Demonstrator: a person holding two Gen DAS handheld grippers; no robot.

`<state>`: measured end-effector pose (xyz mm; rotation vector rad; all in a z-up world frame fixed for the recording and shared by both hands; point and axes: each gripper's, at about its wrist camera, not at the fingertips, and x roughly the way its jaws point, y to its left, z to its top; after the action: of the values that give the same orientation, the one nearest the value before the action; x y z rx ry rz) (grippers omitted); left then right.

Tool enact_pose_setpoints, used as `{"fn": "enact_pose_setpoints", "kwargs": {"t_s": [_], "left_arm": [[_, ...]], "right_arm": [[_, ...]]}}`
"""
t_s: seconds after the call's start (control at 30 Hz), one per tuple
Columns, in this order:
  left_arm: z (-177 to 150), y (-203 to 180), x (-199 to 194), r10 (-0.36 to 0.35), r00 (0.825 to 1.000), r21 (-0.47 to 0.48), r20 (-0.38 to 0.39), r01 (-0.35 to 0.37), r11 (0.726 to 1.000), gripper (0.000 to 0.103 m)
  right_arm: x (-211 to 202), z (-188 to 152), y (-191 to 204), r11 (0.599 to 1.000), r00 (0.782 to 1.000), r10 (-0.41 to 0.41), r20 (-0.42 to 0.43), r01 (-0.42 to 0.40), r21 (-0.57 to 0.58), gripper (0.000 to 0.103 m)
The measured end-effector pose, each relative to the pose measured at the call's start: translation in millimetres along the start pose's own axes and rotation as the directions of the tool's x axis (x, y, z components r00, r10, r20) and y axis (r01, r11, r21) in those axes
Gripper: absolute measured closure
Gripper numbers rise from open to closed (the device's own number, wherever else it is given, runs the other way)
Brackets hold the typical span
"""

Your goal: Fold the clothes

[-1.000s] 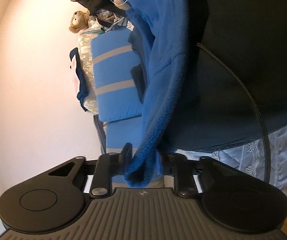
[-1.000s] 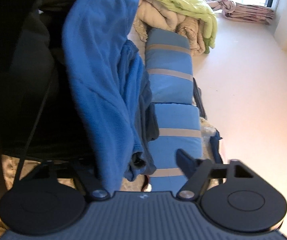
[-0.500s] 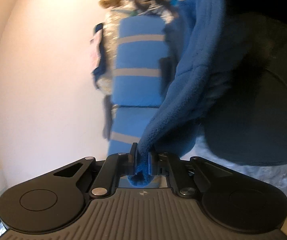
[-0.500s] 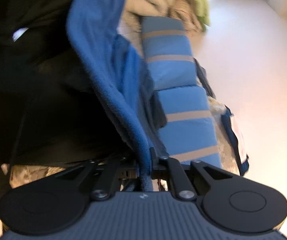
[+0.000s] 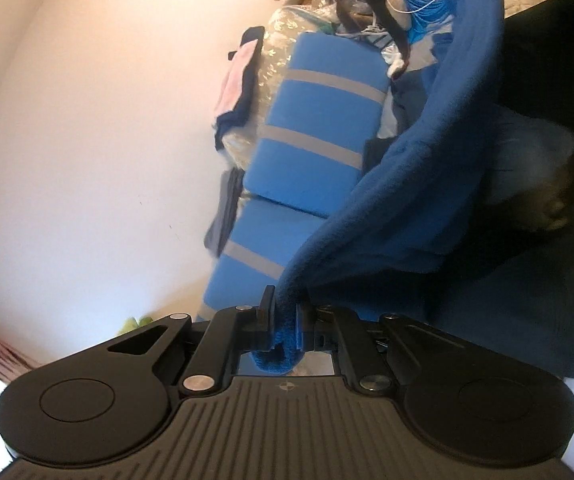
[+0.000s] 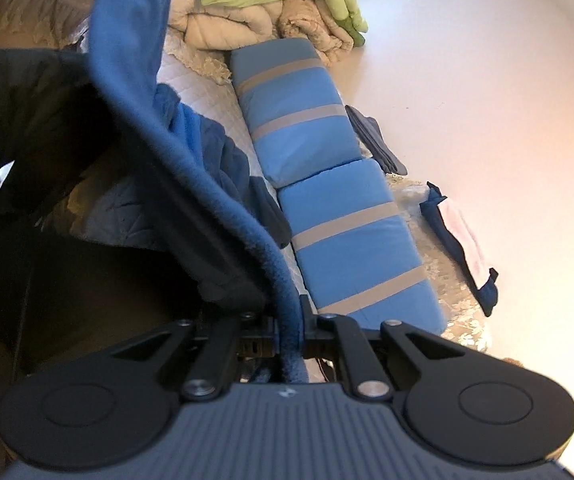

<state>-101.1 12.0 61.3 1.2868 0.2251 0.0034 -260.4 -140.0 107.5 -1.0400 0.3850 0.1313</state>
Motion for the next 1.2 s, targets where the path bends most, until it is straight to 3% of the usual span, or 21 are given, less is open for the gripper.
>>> {"fn": "enact_pose_setpoints", "kwargs": {"t_s": [0.3, 0.5, 0.87, 1.0, 1.2], "left_arm": [[7, 50, 105, -0.099, 0.995, -0.124, -0.026, 0.095, 0.988, 0.097], [4, 58, 203, -0.199, 0.976, -0.117, -0.088, 0.188, 0.975, 0.097], [-15, 6, 364, -0.375, 0.903, -0.103, -0.211, 0.361, 0.927, 0.097], [-24, -13, 405, -0.441, 0.868, -0.119, -0.231, 0.424, 0.898, 0.097], [-38, -36, 444, -0.499, 0.828, -0.15, -0.255, 0.477, 0.866, 0.094]], "right_arm": [[79, 2, -38, 0.999, 1.0, 0.024, -0.007, -0.024, 0.031, 0.093], [158, -3, -73, 0.995, 0.996, 0.07, -0.052, -0.066, 0.068, 0.093], [335, -22, -101, 0.976, 0.962, 0.205, -0.178, -0.188, 0.107, 0.094], [396, -35, -99, 0.963, 0.939, 0.262, -0.224, -0.241, 0.117, 0.094], [454, -50, -93, 0.942, 0.906, 0.327, -0.267, -0.292, 0.162, 0.094]]}}
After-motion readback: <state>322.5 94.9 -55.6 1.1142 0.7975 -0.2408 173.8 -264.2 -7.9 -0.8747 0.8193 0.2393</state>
